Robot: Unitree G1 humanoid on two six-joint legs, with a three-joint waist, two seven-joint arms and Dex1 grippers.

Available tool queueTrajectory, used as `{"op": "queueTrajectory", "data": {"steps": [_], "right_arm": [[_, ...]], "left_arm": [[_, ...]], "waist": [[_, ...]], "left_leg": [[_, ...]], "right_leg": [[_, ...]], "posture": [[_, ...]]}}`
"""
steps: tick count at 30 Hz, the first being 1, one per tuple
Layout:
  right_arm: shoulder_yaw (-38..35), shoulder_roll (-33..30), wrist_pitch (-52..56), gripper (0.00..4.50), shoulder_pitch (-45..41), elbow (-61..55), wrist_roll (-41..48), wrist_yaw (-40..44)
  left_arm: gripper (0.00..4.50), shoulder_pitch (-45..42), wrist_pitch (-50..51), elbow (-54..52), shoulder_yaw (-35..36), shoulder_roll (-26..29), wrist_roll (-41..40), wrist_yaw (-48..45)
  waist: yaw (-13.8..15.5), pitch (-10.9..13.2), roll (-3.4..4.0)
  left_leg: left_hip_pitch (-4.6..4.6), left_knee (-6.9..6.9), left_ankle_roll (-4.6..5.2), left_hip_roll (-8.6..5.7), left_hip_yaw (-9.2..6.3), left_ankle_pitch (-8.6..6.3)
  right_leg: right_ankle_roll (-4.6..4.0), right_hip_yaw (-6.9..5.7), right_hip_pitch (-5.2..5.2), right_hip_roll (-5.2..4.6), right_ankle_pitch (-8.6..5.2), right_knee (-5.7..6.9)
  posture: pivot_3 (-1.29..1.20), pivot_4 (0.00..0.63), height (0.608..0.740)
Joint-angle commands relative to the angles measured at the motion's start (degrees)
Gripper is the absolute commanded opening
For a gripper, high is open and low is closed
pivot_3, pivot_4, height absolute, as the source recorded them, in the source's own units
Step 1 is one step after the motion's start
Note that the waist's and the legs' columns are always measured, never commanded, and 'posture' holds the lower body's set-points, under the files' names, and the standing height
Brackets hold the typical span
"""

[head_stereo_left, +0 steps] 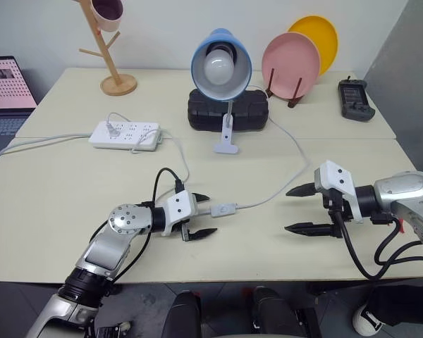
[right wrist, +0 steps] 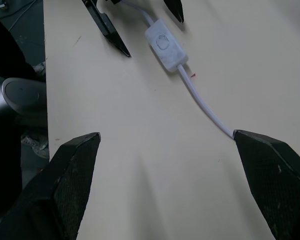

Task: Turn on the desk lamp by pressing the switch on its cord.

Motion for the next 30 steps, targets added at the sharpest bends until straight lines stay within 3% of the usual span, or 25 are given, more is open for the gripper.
{"op": "queueTrajectory", "data": {"steps": [1, 3, 6, 17, 20, 26, 30], "right_arm": [[-1.7, -0.8, -0.1, 4.45, -0.5, -1.8, 0.7, -0.4], [-1.5, -0.9, -0.2, 4.45, -0.8, -1.6, 0.8, -0.3], [-1.5, -1.0, -0.4, 4.5, -0.8, -1.4, 0.7, -0.3], [-1.7, -1.2, -0.3, 4.5, -0.5, -1.5, 0.8, -0.4], [-1.7, -0.6, 0.3, 4.5, -0.4, -1.8, 1.6, -0.6], [-3.6, 3.2, 6.2, 4.5, 1.5, -0.5, 8.3, -2.0], [-13.1, 16.8, 29.6, 4.5, -2.8, 4.6, 28.5, -15.8]], "left_arm": [[4.5, -2.1, 1.1, 1.1, 1.7, -0.9, -1.0, 0.2], [4.5, -3.0, -0.8, 2.0, 1.7, -1.4, -0.6, 0.0], [4.02, -3.7, -3.2, 2.9, 1.9, -2.1, 0.0, 0.4], [1.52, -3.8, -3.8, 2.9, 2.4, -3.2, -0.7, 0.8], [1.09, -3.9, 4.5, 0.9, 4.7, -4.4, -5.4, 1.5], [1.09, -4.2, 30.8, -8.4, 10.5, -4.5, -21.7, 2.4], [1.09, -6.3, 42.7, -14.9, 14.8, -4.1, -31.7, 4.2]], "waist": [[0.0, 0.0, 0.0], [0.0, 0.0, 0.0], [0.0, 0.0, 0.0], [0.0, 0.0, 0.0], [0.0, 0.0, 0.0], [0.0, 0.0, -0.04], [-0.3, 0.0, -0.06]], "left_leg": [[0.0, 0.0, 0.0, 0.0, 0.0, 0.0], [-0.01, 0.01, 0.0, 0.0, 0.0, 0.0], [-0.01, 0.0, 0.0, 0.0, 0.0, 0.0], [-0.02, 0.0, 0.0, 0.0, 0.0, 0.0], [-0.02, 0.0, 0.0, -0.01, 0.0, 0.0], [-0.02, 0.0, 0.0, 0.0, -0.01, 0.0], [-0.02, 0.02, 0.0, 0.02, -0.06, 0.0]], "right_leg": [[0.0, 0.0, 0.0, 0.0, 0.0, 0.0], [0.01, -0.01, 0.0, 0.0, 0.0, 0.0], [0.0, 0.0, 0.0, 0.0, 0.0, -0.02], [0.0, 0.0, 0.0, 0.0, 0.0, -0.02], [0.01, 0.0, 0.0, 0.0, 0.0, -0.01], [0.02, 0.0, 0.0, 0.0, 0.0, -0.01], [0.02, -0.04, 0.01, 0.02, 0.0, 0.05]], "posture": [[0.0, 0.15, 0.74], [0.0, 0.15, 0.74], [0.0, 0.15, 0.74], [0.0, 0.15, 0.74], [0.0, 0.15, 0.74], [0.0, 0.15, 0.74], [0.0, 0.15, 0.74]]}}
